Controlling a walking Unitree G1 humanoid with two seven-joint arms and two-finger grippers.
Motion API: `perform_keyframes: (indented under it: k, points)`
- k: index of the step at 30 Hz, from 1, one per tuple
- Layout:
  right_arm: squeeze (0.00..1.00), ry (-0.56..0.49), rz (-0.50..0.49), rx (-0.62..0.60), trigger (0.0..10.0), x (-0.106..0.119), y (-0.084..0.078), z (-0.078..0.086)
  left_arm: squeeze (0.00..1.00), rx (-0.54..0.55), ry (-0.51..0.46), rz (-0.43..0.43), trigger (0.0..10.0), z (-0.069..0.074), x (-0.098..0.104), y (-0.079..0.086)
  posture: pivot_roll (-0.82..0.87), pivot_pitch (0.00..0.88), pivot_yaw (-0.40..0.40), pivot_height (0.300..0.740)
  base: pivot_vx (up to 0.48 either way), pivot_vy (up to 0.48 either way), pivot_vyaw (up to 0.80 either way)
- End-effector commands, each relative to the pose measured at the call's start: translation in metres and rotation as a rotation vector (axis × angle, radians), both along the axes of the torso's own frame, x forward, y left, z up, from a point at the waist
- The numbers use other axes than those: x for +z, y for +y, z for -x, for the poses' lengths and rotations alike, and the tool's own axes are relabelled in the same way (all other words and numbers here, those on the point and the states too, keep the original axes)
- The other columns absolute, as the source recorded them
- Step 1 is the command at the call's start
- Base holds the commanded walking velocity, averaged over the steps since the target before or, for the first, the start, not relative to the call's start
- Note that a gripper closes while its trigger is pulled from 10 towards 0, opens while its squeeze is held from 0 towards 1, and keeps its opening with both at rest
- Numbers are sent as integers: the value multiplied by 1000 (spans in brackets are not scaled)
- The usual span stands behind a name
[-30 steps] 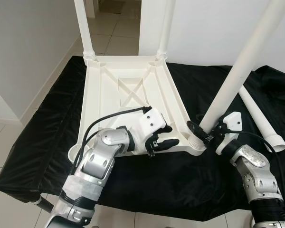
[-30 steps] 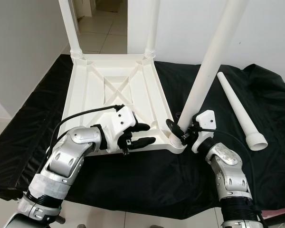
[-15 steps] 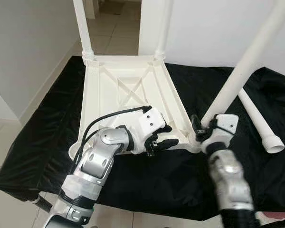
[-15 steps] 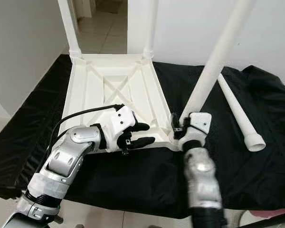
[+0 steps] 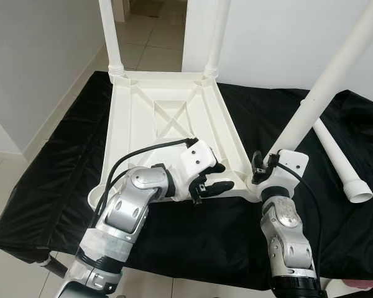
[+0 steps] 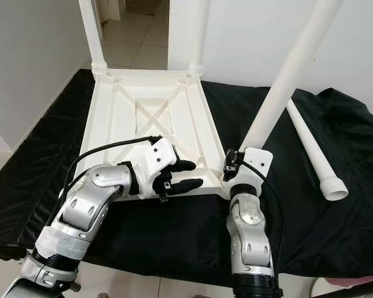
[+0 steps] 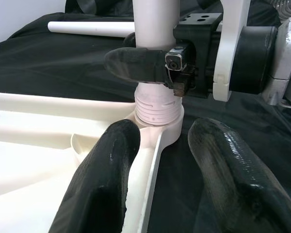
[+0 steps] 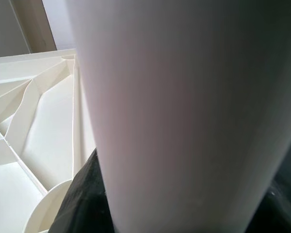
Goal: Building children table
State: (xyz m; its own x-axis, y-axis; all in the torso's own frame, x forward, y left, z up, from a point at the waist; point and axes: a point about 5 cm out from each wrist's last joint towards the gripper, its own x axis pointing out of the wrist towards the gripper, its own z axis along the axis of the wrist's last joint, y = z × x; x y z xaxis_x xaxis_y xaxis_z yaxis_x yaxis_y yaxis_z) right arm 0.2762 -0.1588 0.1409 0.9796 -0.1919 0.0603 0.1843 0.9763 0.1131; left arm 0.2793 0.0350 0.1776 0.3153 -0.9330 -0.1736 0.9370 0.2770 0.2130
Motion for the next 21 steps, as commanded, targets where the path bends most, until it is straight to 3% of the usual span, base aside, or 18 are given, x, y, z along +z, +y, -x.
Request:
perform_keyframes:
  k: [1, 4, 5, 13, 21]
  points:
    - [0, 43, -46, 20, 10000, -9, 7, 3, 0, 76, -24, 11, 10000, -5, 2, 0, -51, 0, -43, 740, 0, 0, 0]
    - [0, 15, -38, 37, 10000, -5, 7, 3, 0, 80, -26, 16, 10000, -5, 3, 0, -51, 0, -44, 740, 0, 0, 0]
    - [1000, -4, -49, 58, 10000, -3, 6, 4, 0, 80, -28, 17, 10000, -5, 3, 0, -51, 0, -44, 740, 0, 0, 0]
    - [1000, -34, -33, 84, 10000, 0, -2, 8, 0, 84, -35, 16, 10000, -5, 3, 0, -43, 0, -57, 740, 0, 0, 0]
    - [1000, -71, 42, 166, 10000, 0, -26, 19, 0, 85, -41, 5, 10000, 1, -2, 6, -64, 0, -46, 740, 0, 0, 0]
